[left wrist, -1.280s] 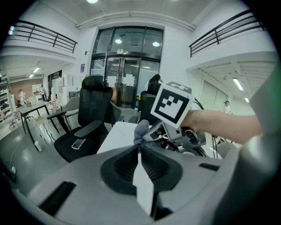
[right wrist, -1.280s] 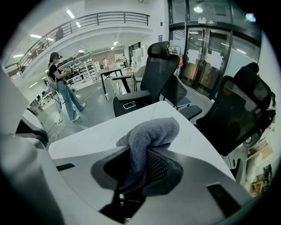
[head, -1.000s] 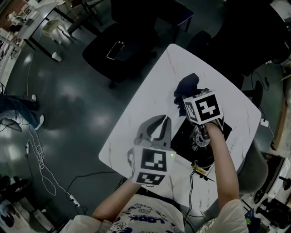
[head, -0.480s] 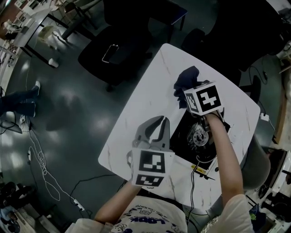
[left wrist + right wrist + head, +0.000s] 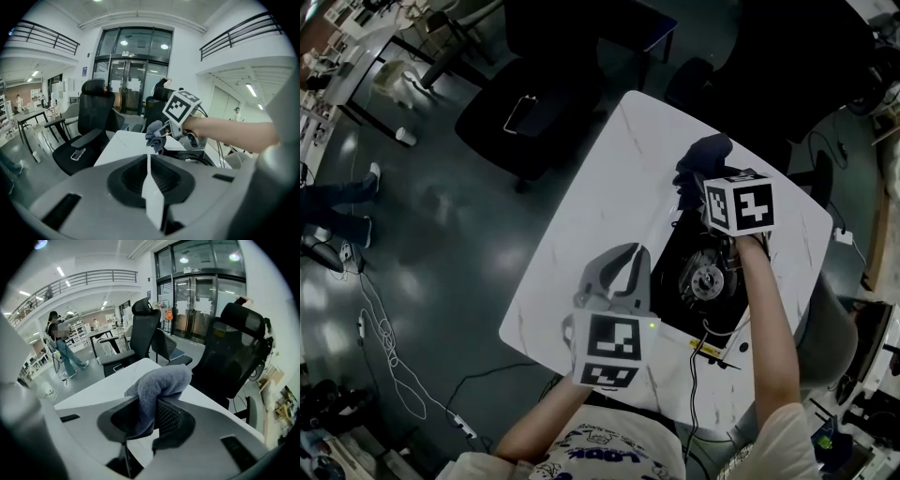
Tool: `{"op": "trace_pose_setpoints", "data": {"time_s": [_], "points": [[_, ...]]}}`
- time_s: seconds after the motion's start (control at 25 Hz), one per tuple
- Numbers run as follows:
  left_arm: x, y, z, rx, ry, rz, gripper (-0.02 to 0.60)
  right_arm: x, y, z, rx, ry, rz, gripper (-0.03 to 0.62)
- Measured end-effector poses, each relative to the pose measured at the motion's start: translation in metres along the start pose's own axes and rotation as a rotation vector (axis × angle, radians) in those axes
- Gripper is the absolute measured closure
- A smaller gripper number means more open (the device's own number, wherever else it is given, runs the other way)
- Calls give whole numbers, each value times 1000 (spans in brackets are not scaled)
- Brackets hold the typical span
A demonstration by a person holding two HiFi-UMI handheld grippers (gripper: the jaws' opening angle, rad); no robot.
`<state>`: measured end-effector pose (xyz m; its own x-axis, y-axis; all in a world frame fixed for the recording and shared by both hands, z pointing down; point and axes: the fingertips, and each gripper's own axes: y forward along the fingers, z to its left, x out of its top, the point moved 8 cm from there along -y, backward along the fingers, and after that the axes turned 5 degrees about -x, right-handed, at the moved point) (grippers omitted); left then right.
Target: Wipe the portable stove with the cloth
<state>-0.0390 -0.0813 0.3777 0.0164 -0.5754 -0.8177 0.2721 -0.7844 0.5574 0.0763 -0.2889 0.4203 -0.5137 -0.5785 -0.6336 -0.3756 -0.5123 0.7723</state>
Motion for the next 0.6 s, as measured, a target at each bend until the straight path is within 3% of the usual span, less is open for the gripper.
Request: {"op": "trace_pose_setpoints", "data": {"time_s": [0.12,0.28,0.6], "points": [[0,0,-4,-6,2,3,551,-5,-8,-11,-17,34,-32,496],[2,1,-7,-13,7,1,551,-9,-16,-14,22,34,-69,496],[3,2,-16,-24,16,-3,551,-30,-21,-4,48,-103,-18,496]]}}
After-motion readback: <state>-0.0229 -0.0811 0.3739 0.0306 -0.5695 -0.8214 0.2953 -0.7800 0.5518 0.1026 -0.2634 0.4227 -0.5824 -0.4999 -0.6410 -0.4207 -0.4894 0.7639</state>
